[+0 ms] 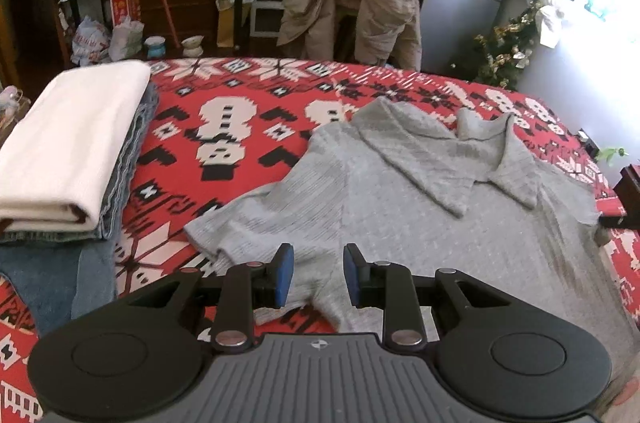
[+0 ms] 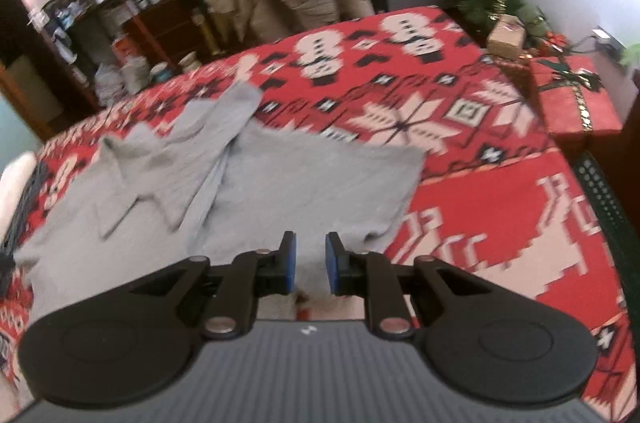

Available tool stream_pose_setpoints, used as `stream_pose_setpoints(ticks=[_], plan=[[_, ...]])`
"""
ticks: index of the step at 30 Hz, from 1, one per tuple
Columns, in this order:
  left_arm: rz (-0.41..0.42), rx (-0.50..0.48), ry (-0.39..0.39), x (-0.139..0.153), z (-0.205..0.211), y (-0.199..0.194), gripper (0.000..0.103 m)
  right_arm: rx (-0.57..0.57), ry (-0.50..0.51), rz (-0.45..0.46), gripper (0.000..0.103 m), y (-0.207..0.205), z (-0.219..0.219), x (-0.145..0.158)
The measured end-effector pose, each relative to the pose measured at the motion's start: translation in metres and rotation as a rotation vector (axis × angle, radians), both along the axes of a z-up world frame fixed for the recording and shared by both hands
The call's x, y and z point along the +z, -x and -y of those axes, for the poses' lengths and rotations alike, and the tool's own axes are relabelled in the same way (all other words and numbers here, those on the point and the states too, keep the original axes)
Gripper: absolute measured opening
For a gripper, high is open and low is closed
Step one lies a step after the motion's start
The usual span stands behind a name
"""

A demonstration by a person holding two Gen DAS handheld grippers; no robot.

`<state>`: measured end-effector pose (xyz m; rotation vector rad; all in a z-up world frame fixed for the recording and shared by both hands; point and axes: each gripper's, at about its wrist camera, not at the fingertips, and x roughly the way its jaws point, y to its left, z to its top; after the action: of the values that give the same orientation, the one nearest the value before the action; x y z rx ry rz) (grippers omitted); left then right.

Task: Fold clothes

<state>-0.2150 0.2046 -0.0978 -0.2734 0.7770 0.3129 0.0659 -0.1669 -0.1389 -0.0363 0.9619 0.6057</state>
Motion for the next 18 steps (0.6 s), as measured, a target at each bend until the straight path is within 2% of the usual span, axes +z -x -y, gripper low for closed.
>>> stream_pose_setpoints(ticks=[4, 8, 12, 16, 18], plan=[[0.023, -0.004, -0.021, 0.01, 0.005, 0.014, 0.027, -0.04, 0.05, 0.02, 0.018, 0.007, 0.011, -0.006], [0.038, -0.018, -0.027, 0.014, 0.007, 0.023, 0.029, -0.143, -0.008, 0.035, 0.019, 0.016, 0.047, 0.006], [0.046, -0.031, -0.014, 0.013, 0.006, 0.021, 0.029, -0.072, 0.029, 0.049, 0.019, 0.036, 0.049, 0.008], [0.053, 0.003, 0.026, 0.012, 0.003, 0.02, 0.029, 0.047, 0.095, 0.111, 0.021, 0.053, 0.027, 0.0], [0.056, 0.006, 0.027, 0.013, 0.002, 0.024, 0.029, 0.058, 0.112, 0.136, 0.021, 0.05, 0.019, -0.005]])
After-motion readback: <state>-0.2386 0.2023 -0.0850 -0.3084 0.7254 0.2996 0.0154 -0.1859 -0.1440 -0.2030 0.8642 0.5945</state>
